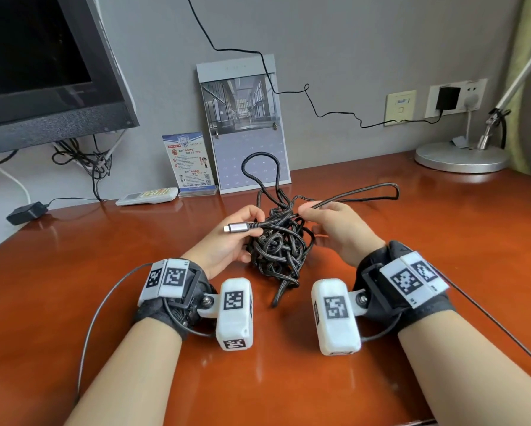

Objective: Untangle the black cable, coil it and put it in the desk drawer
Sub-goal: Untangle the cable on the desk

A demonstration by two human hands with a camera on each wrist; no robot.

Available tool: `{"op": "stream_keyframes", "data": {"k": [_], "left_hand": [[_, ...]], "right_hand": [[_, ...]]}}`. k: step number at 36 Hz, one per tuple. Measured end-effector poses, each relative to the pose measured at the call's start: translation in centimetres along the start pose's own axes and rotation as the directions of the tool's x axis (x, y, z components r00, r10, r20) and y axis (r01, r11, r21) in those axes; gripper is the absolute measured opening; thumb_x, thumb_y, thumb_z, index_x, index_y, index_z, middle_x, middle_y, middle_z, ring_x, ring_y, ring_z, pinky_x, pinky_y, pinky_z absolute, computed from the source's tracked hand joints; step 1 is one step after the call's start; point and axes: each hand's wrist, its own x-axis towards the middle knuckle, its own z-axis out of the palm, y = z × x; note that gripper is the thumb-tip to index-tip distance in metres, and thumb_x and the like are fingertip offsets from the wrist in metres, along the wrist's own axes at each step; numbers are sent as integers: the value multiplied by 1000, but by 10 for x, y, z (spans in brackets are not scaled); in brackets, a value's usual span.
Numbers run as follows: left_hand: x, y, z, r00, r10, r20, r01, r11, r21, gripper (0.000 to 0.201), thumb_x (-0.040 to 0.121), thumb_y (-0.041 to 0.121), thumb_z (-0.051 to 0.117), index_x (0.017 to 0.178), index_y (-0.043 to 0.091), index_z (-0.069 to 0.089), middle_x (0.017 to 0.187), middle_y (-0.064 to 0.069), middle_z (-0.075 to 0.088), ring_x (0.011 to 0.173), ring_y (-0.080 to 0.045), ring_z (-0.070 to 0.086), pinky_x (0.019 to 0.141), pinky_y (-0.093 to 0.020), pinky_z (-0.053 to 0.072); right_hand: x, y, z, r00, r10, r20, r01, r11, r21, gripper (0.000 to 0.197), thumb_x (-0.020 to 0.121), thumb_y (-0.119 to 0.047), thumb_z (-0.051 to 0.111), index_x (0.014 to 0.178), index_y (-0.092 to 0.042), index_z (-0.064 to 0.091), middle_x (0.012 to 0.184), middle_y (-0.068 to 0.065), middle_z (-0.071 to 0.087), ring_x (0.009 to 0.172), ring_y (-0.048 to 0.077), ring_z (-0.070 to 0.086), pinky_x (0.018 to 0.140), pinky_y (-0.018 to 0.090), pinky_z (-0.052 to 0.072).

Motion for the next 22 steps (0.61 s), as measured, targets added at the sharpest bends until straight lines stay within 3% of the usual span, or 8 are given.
{"op": "stream_keyframes", "data": {"k": [5,9,13,16,19,22], "left_hand": [[2,3,5,1000,-24,-10,25,998,51,12,79,14,52,82,25,47,72,6,45,59,-5,42,41,-16,29],[2,5,9,999,-50,6,50,997,53,25,94,1,43,86,24,48,81,1,44,63,-7,43,39,-15,32],[3,7,11,999,-48,17,47,998,32,15,80,13,53,88,24,47,83,4,44,67,-6,42,38,-15,33],[3,8,12,999,-38,25,37,999,34,15,76,17,52,87,24,45,84,5,41,69,-7,39,38,-15,33],[4,9,13,999,-37,27,35,998,59,5,80,27,49,83,26,45,85,7,40,67,-7,38,40,-16,31],[4,11,17,998,-50,32,47,995,92,4,83,29,42,80,28,44,87,6,40,67,-9,38,40,-16,30]], "right_hand": [[0,-2,-3,993,-36,-115,40,998,39,21,90,-19,64,102,-3,60,77,0,58,56,8,47,49,20,45],[2,-1,-5,976,-60,-210,85,990,111,22,90,-14,63,106,1,59,73,2,54,55,8,49,46,18,49],[2,-1,-2,952,-109,-285,149,981,124,4,90,-10,62,89,-6,60,74,3,54,57,9,49,55,24,51],[3,0,0,937,-152,-315,194,975,106,14,89,-9,62,76,-13,60,74,1,55,56,9,50,55,25,51],[4,3,2,921,-166,-353,222,967,122,11,89,-8,63,78,-12,61,72,1,55,58,10,51,56,26,53],[8,6,3,911,-132,-391,199,971,136,12,88,-8,63,77,-10,60,68,1,54,56,11,52,65,33,57]]}}
